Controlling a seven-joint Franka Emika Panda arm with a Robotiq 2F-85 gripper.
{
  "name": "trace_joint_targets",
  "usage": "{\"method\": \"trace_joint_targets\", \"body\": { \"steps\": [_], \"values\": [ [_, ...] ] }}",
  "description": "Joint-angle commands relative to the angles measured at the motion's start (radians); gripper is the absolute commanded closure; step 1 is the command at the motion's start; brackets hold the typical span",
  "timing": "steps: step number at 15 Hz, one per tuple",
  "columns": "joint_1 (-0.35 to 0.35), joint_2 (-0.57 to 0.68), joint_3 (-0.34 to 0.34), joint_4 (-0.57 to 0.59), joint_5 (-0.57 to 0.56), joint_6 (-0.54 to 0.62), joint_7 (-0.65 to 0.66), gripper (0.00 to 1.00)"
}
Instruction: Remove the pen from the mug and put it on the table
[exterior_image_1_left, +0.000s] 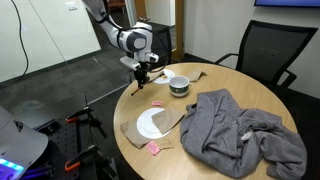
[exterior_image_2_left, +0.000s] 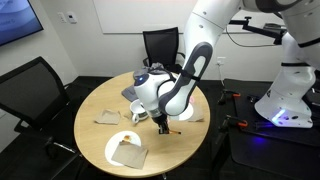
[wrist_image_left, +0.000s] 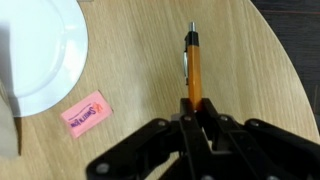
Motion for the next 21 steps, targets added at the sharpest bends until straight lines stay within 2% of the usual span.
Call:
{"method": "trace_joint_targets", "body": {
  "steps": [1, 4, 5, 6, 7, 11, 15, 21],
  "values": [
    [0.006, 0.045, -0.012, 0.039, -0.002, 0.029, -0.006, 0.96],
    [0.011, 0.074, -0.016, 0.065, -0.006, 0.025, -0.007, 0.96],
    [0.012, 0.084, -0.017, 0.075, -0.007, 0.021, -0.007, 0.87],
    [0.013, 0.091, -0.018, 0.085, -0.007, 0.014, -0.006, 0.61],
    [0.014, 0.096, -0.018, 0.092, -0.009, 0.011, -0.006, 0.6],
    [0.018, 0.091, -0.022, 0.102, -0.012, -0.007, 0.001, 0.31],
    [0.028, 0.026, -0.031, 0.053, -0.015, 0.001, 0.028, 0.02],
    [0.044, -0.136, -0.06, -0.069, -0.017, 0.053, 0.088, 0.0]
  ]
}}
